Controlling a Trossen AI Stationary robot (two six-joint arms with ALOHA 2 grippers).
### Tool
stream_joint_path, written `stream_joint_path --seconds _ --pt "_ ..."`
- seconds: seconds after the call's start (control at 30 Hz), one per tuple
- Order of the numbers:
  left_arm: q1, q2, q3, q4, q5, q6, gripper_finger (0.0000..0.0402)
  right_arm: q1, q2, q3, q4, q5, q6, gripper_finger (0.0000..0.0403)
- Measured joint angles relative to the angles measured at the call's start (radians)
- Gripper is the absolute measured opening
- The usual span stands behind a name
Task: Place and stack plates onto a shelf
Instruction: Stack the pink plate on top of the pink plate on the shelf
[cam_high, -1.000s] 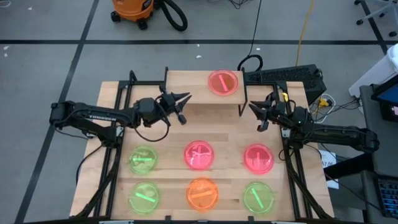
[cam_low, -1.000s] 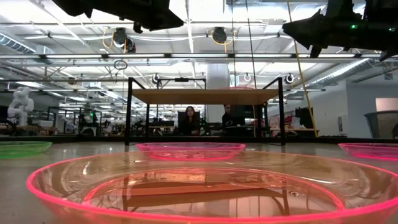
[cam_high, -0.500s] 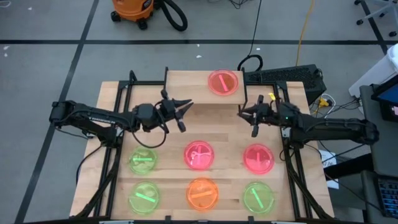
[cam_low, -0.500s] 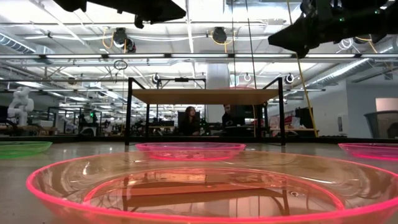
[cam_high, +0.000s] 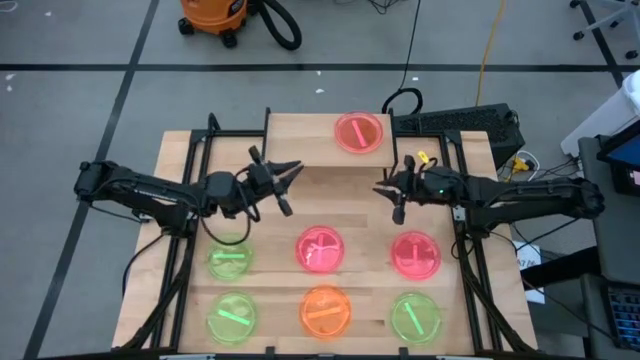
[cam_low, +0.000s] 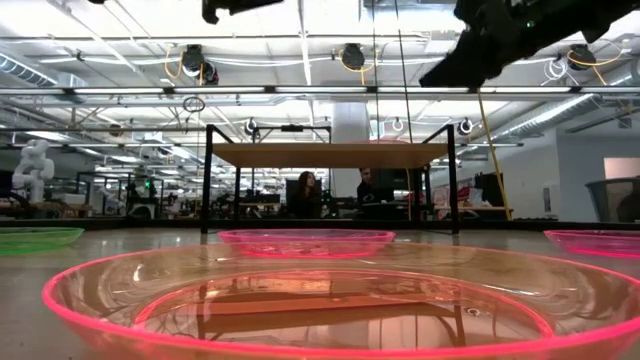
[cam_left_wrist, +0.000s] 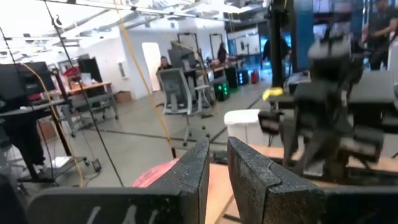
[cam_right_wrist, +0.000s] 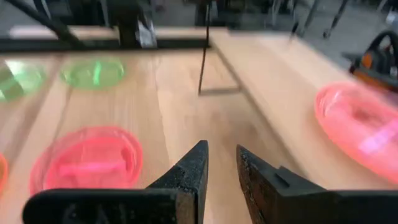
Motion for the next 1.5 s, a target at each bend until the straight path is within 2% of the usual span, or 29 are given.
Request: stream_joint_path --seconds 0.37,0.57,0.87,1.0,1.23,1.37,1.5 --pt "-0.052 -0.032 0.000 -0.075 0.005 -0.015 0.0065 0.007 0.066 -0.001 -0.003 0.001 0.020 0.0070" --pt "-0.073 -0.032 0.000 -0.094 0.005 -0.095 0.0065 0.013 0.058 -0.001 -0.007 0.002 0.025 0.0070" --pt "-0.082 -0.032 0.000 -0.096 0.005 -0.092 0.0065 0.013 0.087 -0.001 -0.098 0.004 0.104 0.0070" --pt "-0.084 -0.032 0.000 -0.096 0.005 -0.091 0.0065 0.014 0.113 -0.001 -0.223 0.004 0.241 0.0070" --pt "-0.095 -0.039 -0.001 -0.085 0.005 -0.055 0.0065 0.018 0.144 -0.001 -0.489 0.024 0.360 0.0070" --pt "-0.094 -0.038 -0.001 -0.090 0.004 -0.038 0.0065 0.044 0.157 -0.002 -0.515 -0.043 0.394 0.0070" --pt "-0.091 -0.039 -0.001 -0.087 0.004 -0.019 0.0065 0.086 0.164 -0.002 -0.506 -0.156 0.435 0.0070"
